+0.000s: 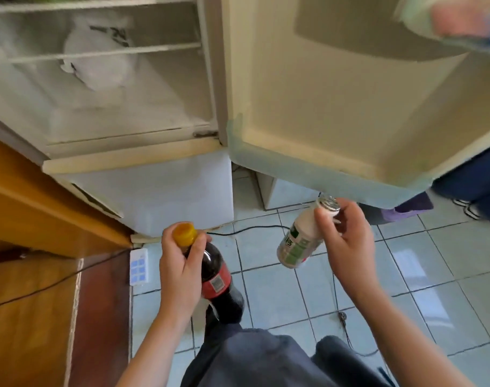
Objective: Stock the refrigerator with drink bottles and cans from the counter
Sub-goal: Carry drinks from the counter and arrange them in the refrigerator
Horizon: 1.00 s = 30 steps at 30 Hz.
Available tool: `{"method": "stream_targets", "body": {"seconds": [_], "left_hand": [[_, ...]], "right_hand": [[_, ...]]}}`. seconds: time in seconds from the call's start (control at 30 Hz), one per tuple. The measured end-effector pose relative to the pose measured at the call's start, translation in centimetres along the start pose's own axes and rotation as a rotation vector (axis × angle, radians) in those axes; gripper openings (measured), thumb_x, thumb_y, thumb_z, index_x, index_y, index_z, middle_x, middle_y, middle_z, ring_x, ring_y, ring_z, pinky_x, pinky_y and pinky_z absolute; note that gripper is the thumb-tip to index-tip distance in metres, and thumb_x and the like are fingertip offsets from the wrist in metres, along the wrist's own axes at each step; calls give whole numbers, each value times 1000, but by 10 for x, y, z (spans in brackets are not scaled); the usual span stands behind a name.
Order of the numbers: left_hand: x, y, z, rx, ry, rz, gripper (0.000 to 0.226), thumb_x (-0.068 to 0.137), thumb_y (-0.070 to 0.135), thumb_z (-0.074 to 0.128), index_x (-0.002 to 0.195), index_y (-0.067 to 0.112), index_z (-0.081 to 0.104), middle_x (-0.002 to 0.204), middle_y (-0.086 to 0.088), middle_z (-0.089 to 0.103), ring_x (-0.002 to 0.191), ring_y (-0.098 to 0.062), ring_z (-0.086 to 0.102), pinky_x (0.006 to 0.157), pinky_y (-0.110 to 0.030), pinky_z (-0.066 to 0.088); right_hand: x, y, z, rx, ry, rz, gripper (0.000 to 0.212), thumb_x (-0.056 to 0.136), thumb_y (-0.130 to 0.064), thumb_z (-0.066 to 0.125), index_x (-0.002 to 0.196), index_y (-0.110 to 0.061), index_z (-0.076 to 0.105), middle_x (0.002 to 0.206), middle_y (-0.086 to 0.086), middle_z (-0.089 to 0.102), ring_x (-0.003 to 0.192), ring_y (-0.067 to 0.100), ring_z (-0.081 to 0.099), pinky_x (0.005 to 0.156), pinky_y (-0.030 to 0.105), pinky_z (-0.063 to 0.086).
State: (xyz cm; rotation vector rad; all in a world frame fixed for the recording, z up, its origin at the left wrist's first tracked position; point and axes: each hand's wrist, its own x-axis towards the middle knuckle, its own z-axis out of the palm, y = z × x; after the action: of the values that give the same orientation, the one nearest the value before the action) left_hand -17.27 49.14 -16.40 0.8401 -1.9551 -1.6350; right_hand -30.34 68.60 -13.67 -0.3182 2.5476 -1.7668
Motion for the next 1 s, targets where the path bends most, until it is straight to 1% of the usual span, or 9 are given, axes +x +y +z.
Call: {"method": "stream_targets", "body": {"seconds": [0.1, 0.23, 0.3, 0.43, 0.57, 0.7, 0.8, 0.9, 1.0], "left_hand": [[57, 11, -8, -27, -64, 29, 19, 88, 34, 61, 100, 36, 47, 90, 3, 68, 87, 2, 63, 72, -3, 43], [128, 31, -5, -9, -147, 133, 26, 81, 46, 64, 99, 42, 46, 90, 13, 69, 86, -1, 63, 74, -6, 44], [154, 40, 0, 3, -157, 184, 22, 78, 47, 54, 97, 39, 45, 87, 20, 67, 83, 2, 61, 72, -3, 40], [186, 48, 6, -18, -156, 238, 20, 78, 43, 53, 96, 40, 45, 86, 22, 66, 84, 3, 60, 75, -6, 41], [199, 50, 9, -42, -139, 224, 18, 78, 42, 54, 94, 47, 47, 88, 7, 68, 87, -7, 63, 80, -15, 46], [190, 47, 8, -21, -133, 235, 21, 80, 42, 54, 98, 36, 47, 88, 7, 67, 86, -10, 62, 80, -18, 46], [185, 46, 3, -13, -125, 236, 15, 81, 44, 54, 95, 46, 47, 87, 8, 67, 84, -13, 63, 79, -21, 48], [182, 47, 2, -17, -110, 207, 18, 80, 46, 55, 96, 43, 47, 87, 6, 68, 84, -15, 64, 79, -28, 47], [175, 48, 2, -25, -111, 192, 22, 80, 47, 55, 98, 39, 46, 88, 6, 68, 86, -17, 64, 82, -32, 48]], "right_hand": [[35, -17, 22, -14, 156, -12, 12, 90, -34, 60, 87, -42, 53, 85, -22, 61, 77, -5, 58, 62, 9, 45], [75, -37, 42, 42, 362, -11, 14, 93, -23, 58, 92, -37, 53, 91, -15, 59, 76, -9, 55, 66, 7, 43], [87, -43, 47, 60, 488, -6, 11, 93, -26, 57, 92, -35, 52, 88, -14, 57, 75, -9, 52, 66, 6, 42], [103, -52, 46, 42, 635, -18, 11, 87, -34, 59, 89, -42, 50, 88, -20, 56, 82, -6, 53, 68, 6, 43], [126, -47, 42, -2, 632, 1, 13, 87, -34, 60, 93, -40, 50, 91, -21, 55, 88, -7, 54, 70, 4, 42], [137, -33, 42, -43, 585, 30, 18, 89, -30, 61, 104, -27, 53, 95, -22, 53, 89, -13, 52, 69, -1, 39], [143, -21, 43, -90, 536, 27, 19, 89, -32, 60, 106, -26, 54, 94, -24, 54, 87, -21, 51, 65, -4, 37], [148, -7, 43, -138, 405, 54, 28, 89, -34, 60, 113, -18, 58, 99, -11, 60, 90, -11, 55, 69, 4, 43], [147, 8, 44, -197, 296, 79, 32, 91, -30, 60, 119, -16, 56, 113, -2, 60, 101, 10, 57, 83, 24, 48]]}}
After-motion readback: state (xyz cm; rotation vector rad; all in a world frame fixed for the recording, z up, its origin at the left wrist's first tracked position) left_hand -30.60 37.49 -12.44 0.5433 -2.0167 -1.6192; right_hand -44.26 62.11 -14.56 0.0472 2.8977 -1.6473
